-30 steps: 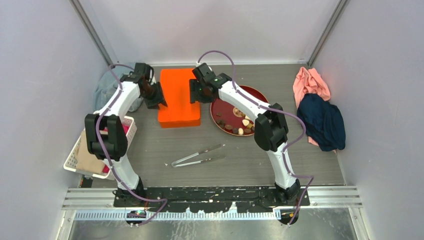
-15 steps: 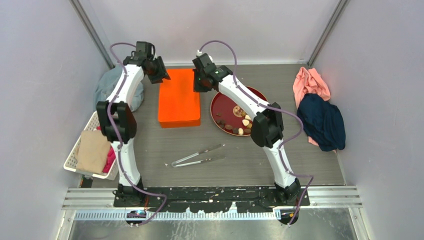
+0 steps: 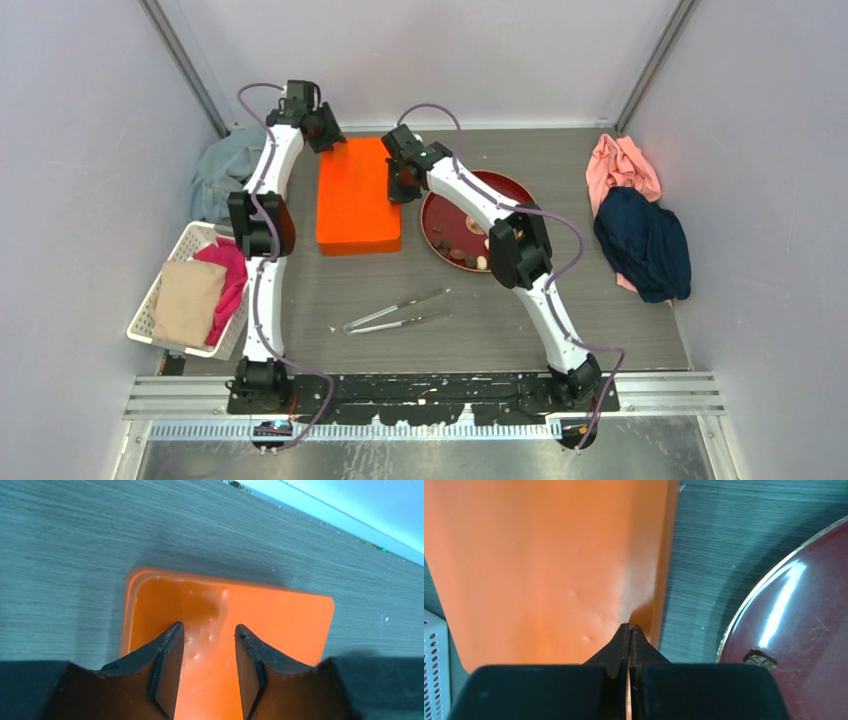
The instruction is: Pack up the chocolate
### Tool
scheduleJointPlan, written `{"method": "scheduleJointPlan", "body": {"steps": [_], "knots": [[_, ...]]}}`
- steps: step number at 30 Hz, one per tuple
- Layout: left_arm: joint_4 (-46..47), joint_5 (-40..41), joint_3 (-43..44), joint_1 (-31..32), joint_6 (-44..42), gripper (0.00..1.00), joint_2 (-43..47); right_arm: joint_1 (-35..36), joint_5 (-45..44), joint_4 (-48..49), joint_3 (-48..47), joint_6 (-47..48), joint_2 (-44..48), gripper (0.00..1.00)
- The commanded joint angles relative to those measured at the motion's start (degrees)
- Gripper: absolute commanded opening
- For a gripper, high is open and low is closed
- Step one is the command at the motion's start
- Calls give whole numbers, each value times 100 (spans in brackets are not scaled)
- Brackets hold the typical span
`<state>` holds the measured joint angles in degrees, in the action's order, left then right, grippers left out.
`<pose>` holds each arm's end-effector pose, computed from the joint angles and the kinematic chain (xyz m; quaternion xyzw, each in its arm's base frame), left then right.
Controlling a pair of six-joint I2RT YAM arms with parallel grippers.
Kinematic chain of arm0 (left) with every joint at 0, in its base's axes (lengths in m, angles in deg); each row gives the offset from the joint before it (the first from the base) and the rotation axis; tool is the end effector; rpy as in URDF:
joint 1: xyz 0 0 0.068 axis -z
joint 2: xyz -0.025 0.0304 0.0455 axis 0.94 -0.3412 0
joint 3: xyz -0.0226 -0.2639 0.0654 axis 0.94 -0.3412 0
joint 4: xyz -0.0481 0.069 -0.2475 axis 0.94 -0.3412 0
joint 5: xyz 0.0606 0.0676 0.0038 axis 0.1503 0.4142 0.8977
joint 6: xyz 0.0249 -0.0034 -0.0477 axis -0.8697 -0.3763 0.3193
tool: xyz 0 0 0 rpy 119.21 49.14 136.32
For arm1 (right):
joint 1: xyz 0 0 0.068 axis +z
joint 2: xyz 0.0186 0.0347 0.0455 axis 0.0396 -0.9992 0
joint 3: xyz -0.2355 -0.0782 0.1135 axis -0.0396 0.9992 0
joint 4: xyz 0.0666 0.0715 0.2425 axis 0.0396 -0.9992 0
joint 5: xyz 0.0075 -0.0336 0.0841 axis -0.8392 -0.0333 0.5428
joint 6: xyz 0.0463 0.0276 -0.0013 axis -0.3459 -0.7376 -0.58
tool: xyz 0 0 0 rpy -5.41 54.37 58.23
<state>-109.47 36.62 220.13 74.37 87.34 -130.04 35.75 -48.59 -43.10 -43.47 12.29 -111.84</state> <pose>0.5567 -0.0465 0.2381 -0.1956 0.9033 -0.1698 0.3421 0.4175 0.3247 0.2284 -0.0434 0.9508 0.1604 0.2614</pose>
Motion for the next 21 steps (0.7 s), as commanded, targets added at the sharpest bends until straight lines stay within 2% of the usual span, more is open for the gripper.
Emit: {"method": "scheduleJointPlan", "body": {"steps": [1,5,10,17,21], "knots": [[-32,127,463,-54,96,44,-45,-241,-81,-15,-342,32,577,1],[665,559,-146,-47,28,43,744,-342,-163,64,-223,69,910,1],[642,1055,-249,30,-389,42,917,-464,-257,98,-4,86,1152,1],[676,1309,-248,123,-506,41,115,-492,-224,44,271,53,1191,1],[-195,1154,787,123,-472,39,-843,-499,-250,-7,427,34,1261,1]]}}
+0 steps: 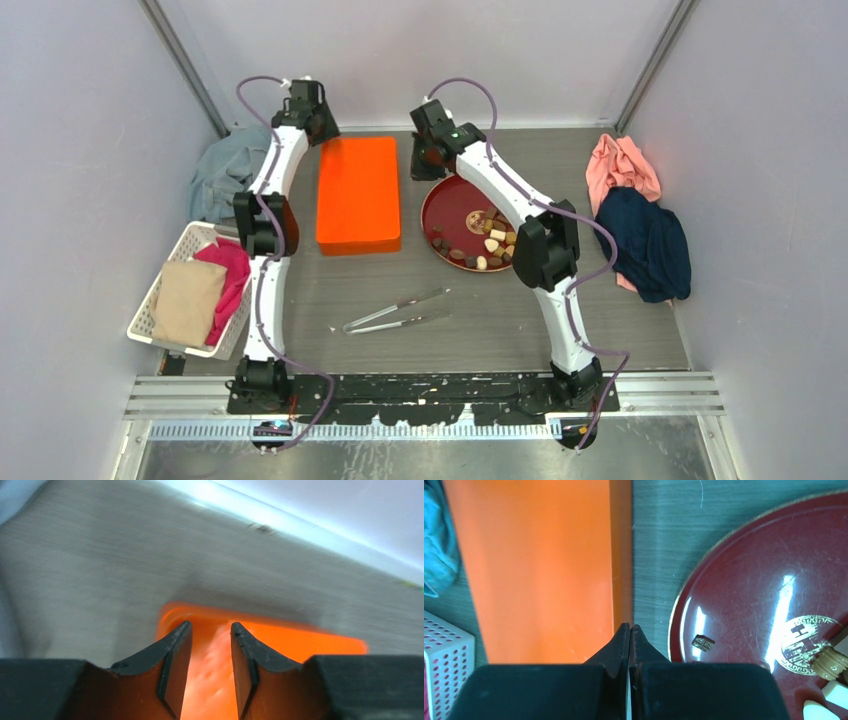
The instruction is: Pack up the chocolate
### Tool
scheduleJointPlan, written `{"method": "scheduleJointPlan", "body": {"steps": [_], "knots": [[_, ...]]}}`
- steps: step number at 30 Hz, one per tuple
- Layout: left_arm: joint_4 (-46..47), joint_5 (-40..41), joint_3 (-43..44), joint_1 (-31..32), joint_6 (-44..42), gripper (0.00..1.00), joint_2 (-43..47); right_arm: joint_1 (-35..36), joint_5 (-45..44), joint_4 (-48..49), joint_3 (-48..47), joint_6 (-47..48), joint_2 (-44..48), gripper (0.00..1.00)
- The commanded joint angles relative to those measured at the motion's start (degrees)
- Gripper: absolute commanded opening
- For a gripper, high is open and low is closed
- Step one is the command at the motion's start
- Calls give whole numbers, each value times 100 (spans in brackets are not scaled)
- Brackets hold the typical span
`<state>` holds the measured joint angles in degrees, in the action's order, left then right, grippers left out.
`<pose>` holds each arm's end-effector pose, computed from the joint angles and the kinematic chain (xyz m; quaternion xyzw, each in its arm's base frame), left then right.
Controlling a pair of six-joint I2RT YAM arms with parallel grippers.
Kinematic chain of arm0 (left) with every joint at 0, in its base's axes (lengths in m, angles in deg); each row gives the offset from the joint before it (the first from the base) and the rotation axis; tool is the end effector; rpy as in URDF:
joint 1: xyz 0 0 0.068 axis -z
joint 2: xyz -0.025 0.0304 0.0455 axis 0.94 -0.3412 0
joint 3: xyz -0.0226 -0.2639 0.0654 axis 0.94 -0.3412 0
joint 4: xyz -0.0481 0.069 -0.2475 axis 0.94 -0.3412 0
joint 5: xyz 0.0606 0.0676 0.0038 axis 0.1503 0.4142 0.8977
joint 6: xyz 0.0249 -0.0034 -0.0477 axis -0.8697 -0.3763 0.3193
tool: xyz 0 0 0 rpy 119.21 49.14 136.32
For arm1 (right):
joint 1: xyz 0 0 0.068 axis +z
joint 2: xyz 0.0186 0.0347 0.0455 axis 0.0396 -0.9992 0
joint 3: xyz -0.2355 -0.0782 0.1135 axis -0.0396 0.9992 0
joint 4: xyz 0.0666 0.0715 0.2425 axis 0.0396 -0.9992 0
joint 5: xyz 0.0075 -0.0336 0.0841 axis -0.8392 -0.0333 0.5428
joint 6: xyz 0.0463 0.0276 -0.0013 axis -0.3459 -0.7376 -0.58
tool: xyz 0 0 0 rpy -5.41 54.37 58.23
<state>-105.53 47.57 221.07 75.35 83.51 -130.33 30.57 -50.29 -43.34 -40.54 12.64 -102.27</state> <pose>0.5628 -0.0498 0.2461 -0.1914 0.8889 -0.0876 0.4068 0.4225 0.2698 0.2948 0.0032 0.9329 0.1642 0.3204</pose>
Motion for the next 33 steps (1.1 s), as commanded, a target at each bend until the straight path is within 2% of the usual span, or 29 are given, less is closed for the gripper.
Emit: {"method": "scheduleJointPlan", "body": {"steps": [1,5,9,13,16,18,27,30,33], "knots": [[-579,-19,599,26,-59,38,-784,16,-98,14,178,-2,332,1],[11,-69,88,37,-46,39,-243,10,-104,23,231,4,392,1],[-40,-177,700,37,-143,39,128,7,-87,29,216,5,427,1],[81,-48,795,110,-418,39,700,6,-79,53,215,-19,455,1],[-169,63,1202,119,-540,39,806,4,-63,80,222,-33,465,1],[-202,137,1165,120,-597,39,840,6,-37,86,224,-49,448,1],[306,259,-445,120,-344,39,312,3,11,108,389,-86,455,1],[-106,223,-107,120,-288,39,-290,5,1,86,450,-90,465,1],[-760,118,840,120,-252,38,-753,9,-6,69,477,-74,482,1]]}}
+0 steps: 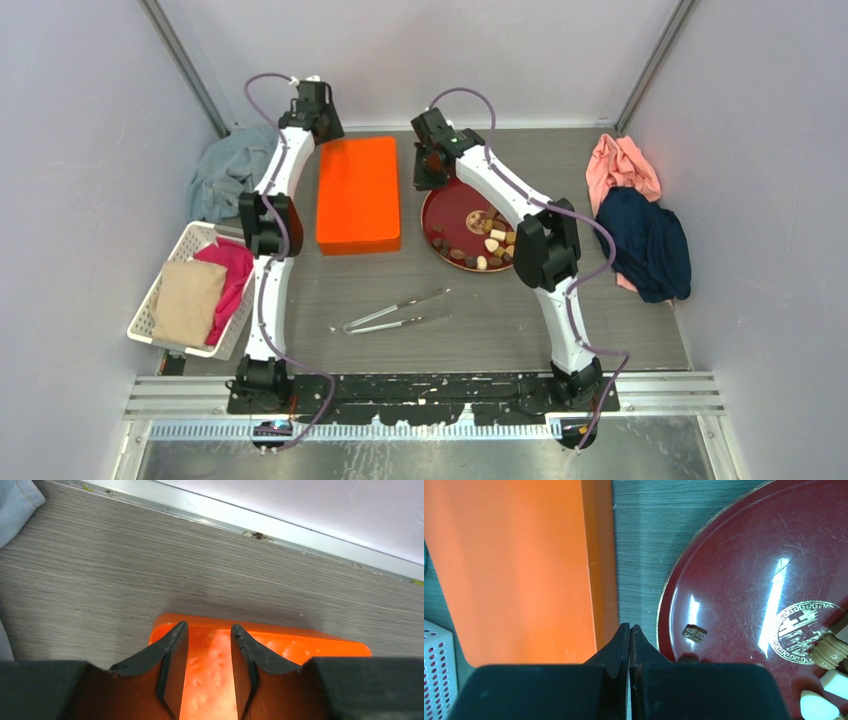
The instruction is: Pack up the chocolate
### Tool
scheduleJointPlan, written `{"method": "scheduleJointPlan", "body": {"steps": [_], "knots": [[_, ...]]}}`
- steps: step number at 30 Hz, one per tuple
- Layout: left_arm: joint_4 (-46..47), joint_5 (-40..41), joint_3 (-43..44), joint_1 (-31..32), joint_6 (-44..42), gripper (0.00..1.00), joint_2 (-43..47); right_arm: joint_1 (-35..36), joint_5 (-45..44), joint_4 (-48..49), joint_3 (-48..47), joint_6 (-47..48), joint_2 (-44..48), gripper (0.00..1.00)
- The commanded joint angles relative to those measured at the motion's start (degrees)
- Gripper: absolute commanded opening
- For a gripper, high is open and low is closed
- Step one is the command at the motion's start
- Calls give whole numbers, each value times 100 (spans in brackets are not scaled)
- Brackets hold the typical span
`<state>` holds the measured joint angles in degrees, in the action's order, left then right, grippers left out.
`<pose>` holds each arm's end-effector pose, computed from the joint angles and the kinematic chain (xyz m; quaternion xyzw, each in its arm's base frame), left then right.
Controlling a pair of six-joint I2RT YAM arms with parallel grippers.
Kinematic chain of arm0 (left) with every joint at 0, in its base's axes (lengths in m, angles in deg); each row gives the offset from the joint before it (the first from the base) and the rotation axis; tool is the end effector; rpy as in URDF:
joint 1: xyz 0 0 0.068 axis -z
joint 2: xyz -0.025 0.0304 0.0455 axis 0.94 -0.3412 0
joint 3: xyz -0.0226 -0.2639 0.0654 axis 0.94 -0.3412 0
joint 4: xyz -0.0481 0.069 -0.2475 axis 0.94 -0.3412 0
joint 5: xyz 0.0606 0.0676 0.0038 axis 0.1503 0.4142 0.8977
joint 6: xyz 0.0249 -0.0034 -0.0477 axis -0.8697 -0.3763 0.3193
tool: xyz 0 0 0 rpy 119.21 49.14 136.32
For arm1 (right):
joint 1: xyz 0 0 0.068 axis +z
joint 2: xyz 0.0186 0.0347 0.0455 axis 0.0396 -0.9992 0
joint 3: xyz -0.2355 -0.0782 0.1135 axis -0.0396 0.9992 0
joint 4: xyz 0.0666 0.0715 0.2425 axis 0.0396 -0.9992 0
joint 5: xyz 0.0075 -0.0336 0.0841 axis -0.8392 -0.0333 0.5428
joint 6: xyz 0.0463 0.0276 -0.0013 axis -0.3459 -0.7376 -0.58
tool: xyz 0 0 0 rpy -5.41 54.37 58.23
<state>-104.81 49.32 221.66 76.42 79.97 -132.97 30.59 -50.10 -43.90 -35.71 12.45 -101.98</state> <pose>0.5686 -0.0600 0.2253 -0.1619 0.8991 -0.0623 0.4019 0.4181 0.2673 0.2697 0.0025 0.9480 0.1433 0.2842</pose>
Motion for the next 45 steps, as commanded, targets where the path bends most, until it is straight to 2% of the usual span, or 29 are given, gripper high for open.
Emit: {"method": "scheduleJointPlan", "body": {"steps": [1,5,10,14,20,23,31,35,37,40,45], "knots": [[-795,-98,756,18,113,38,-396,5,-39,126,4,-53,464,1],[130,-97,-1,29,30,40,554,4,5,130,-65,-53,428,1],[-105,-44,585,26,-174,41,870,2,34,171,-109,-70,438,1],[-252,-156,472,31,-196,41,1215,19,89,234,-110,-40,471,1],[-180,-232,-962,40,-73,40,1844,373,129,320,-57,348,429,1],[-40,-278,-1364,34,14,41,1747,607,209,374,-72,516,279,1],[-507,-532,-1147,31,194,40,619,838,298,27,101,572,-459,1],[-1133,-749,-401,31,141,40,266,836,89,-153,-44,629,-430,1],[-1234,-679,-148,35,74,41,413,826,-8,-243,-315,650,-313,1],[-987,-618,-207,31,-39,42,1091,820,-45,-222,-739,662,4,1],[-583,-652,-558,31,-93,44,2014,838,151,331,-354,737,422,1]]}}
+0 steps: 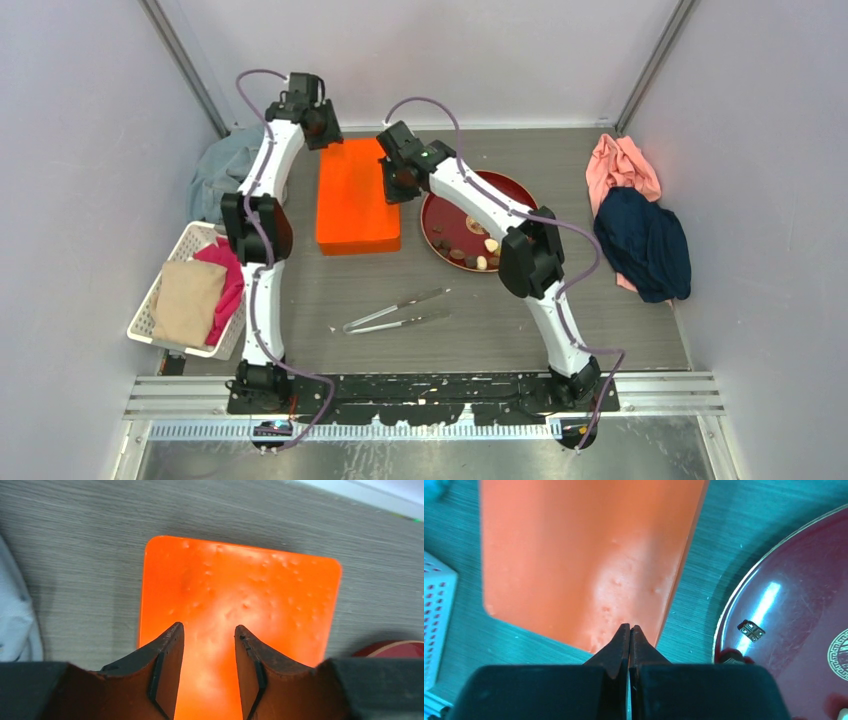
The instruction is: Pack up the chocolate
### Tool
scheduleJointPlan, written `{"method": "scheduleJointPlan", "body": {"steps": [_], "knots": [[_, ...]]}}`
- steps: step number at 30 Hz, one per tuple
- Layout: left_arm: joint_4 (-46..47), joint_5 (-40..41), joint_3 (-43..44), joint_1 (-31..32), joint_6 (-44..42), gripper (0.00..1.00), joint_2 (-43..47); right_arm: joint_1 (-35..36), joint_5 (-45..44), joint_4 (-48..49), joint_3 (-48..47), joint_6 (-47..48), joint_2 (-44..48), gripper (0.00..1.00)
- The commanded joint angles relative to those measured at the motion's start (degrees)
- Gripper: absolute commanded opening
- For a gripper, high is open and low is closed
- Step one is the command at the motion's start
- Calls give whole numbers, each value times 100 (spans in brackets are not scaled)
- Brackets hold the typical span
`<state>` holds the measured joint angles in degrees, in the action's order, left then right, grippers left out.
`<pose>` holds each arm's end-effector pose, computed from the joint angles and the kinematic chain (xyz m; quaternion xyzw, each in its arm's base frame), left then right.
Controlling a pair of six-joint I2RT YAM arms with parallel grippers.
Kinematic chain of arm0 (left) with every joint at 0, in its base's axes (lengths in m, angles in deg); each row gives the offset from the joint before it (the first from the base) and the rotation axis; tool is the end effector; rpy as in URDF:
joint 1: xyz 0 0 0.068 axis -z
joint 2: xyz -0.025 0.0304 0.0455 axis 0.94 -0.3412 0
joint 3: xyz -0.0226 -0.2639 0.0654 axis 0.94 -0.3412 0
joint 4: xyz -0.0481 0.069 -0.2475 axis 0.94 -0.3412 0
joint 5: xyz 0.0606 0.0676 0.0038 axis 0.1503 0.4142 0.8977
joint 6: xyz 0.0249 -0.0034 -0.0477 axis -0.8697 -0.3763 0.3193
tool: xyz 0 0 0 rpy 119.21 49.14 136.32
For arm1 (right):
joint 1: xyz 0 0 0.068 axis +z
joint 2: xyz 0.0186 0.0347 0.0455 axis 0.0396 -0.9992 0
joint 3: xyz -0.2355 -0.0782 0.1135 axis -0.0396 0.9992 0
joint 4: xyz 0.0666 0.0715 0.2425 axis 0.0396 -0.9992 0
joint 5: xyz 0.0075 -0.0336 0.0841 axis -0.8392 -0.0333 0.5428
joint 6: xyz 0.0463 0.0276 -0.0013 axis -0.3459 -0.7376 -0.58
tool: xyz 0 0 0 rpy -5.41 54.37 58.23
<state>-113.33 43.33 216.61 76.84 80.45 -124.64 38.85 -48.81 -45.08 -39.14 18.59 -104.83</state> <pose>0.5351 -0.0640 0.2630 -0.1444 0.9208 -0.1002 0.3483 0.3816 0.3311 0.2633 -0.1202 0.9423 0.1547 0.2716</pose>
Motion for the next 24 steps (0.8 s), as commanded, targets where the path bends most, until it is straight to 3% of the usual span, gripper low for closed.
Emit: {"method": "scheduleJointPlan", "body": {"steps": [1,8,12,18,21,24], "knots": [[251,-74,-137,-11,-142,44,1293,17,62,432,37,97,647,1],[-40,-416,-1276,-11,-92,45,2270,36,169,488,717,-54,258,1],[-83,-438,-2063,-11,-76,49,2922,40,102,236,488,-37,77,1],[-72,-419,-2877,-7,-42,50,3512,-83,-593,416,87,235,1036,2],[-187,-361,-3009,-11,-102,51,3751,-201,-1082,573,151,468,1654,18],[-318,-140,-3160,-11,-100,51,4005,-401,-1646,576,418,594,2206,49]]}}
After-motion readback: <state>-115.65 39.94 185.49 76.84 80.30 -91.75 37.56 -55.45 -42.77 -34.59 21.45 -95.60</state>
